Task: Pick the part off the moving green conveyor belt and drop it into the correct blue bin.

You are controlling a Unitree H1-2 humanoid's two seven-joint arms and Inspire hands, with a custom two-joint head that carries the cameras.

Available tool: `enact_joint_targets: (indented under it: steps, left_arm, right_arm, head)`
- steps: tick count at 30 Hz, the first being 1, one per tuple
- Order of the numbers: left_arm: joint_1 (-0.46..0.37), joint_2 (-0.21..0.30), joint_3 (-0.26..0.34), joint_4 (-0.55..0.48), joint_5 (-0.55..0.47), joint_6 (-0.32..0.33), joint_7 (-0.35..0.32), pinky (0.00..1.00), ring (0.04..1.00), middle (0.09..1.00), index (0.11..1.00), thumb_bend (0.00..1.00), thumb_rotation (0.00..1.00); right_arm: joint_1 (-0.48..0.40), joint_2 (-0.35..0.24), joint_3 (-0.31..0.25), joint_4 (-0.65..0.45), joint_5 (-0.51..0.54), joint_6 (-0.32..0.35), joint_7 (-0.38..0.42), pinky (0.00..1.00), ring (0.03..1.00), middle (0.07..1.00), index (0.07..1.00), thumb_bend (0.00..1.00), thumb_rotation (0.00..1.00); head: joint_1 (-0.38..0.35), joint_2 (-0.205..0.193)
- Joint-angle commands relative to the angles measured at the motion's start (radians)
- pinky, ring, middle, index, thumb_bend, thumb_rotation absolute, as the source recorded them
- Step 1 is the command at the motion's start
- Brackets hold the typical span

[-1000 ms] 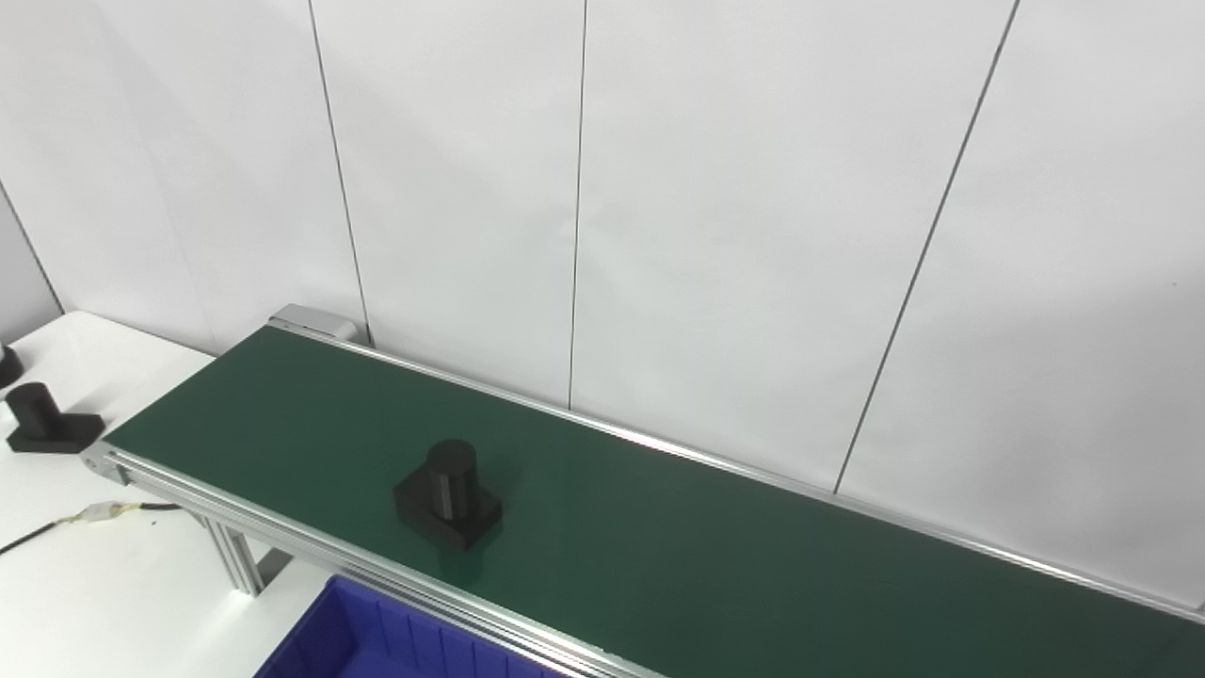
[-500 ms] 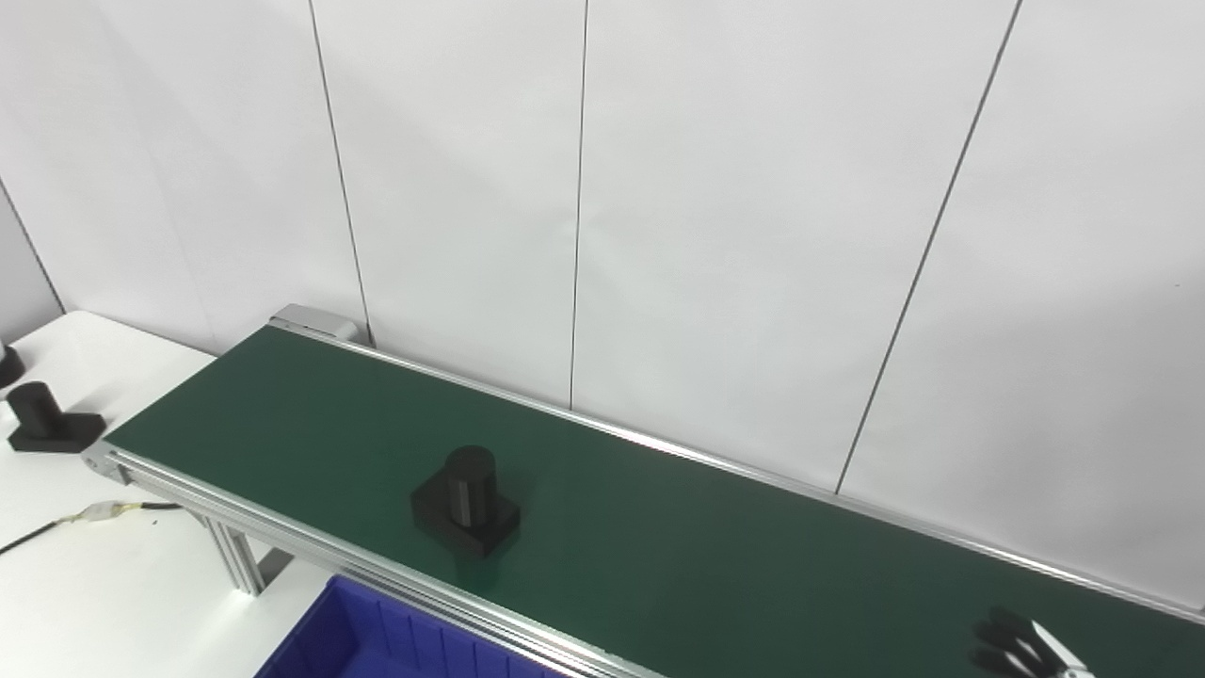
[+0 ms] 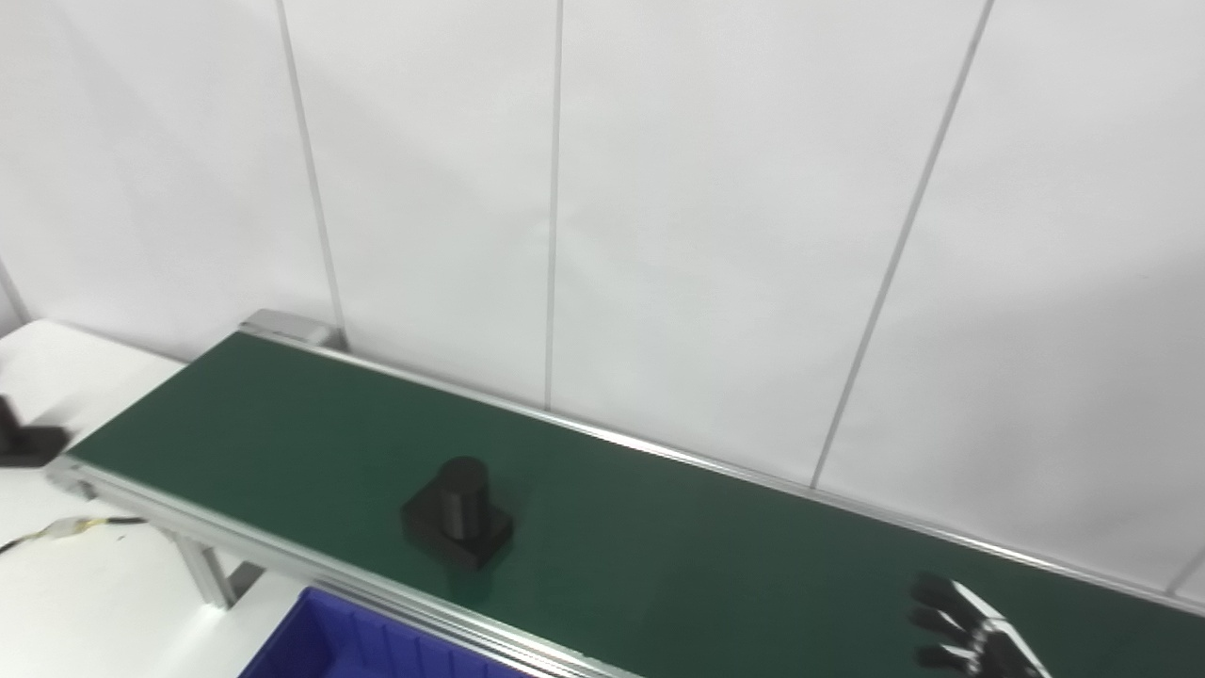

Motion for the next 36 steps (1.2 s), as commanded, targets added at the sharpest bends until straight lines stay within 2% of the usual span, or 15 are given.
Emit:
enact_joint_targets:
  steps: [1, 4, 13, 20, 27, 33, 36]
  left_arm:
    - [-0.016, 0.005, 0.004, -0.021, -0.004, -0.039, -0.005, 0.55, 0.667, 0.748, 0.74, 0.92, 0.21]
    - [-0.015, 0.008, 0.007, -0.029, 0.003, -0.039, 0.001, 0.54, 0.666, 0.747, 0.741, 0.92, 0.23]
    - [-0.022, 0.004, 0.007, -0.02, -0.003, -0.039, -0.007, 0.54, 0.674, 0.751, 0.74, 0.91, 0.25]
    - [-0.026, 0.002, 0.008, -0.018, 0.002, -0.039, -0.005, 0.54, 0.671, 0.753, 0.738, 0.92, 0.25]
    - [-0.036, 0.007, -0.002, -0.01, 0.018, -0.039, 0.004, 0.54, 0.678, 0.751, 0.743, 0.89, 0.24]
    - [0.011, 0.028, -0.009, -0.101, 0.054, -0.039, 0.074, 0.54, 0.685, 0.767, 0.735, 0.89, 0.22]
    - [0.049, 0.036, 0.004, -0.139, 0.016, -0.039, 0.063, 0.55, 0.68, 0.777, 0.75, 0.88, 0.21]
  right_arm:
    - [-0.016, 0.012, 0.009, -0.027, -0.018, 0.009, 0.0, 0.66, 0.777, 0.823, 0.829, 0.75, 0.37]
    - [-0.005, 0.028, 0.022, -0.039, -0.034, 0.023, -0.002, 0.66, 0.781, 0.825, 0.839, 0.73, 0.36]
    - [-0.005, 0.042, 0.031, -0.073, -0.061, 0.06, 0.004, 0.73, 0.824, 0.866, 0.877, 0.67, 0.38]
    - [-0.049, 0.047, 0.029, -0.08, -0.088, 0.104, 0.014, 0.76, 0.832, 0.872, 0.878, 0.67, 0.35]
    - [-0.092, 0.046, 0.039, -0.077, -0.112, 0.126, 0.023, 0.75, 0.82, 0.854, 0.877, 0.68, 0.36]
    - [-0.105, 0.045, 0.052, -0.117, -0.127, 0.172, 0.048, 0.75, 0.822, 0.859, 0.883, 0.69, 0.38]
    - [-0.108, 0.039, 0.049, -0.135, -0.118, 0.199, 0.063, 0.76, 0.829, 0.865, 0.885, 0.68, 0.37]
  head:
    - [-0.011, 0.005]
    - [-0.03, 0.013]
    - [0.009, 0.016]
    - [0.015, 0.018]
    - [0.024, 0.018]
    - [0.015, 0.029]
    - [0.019, 0.038]
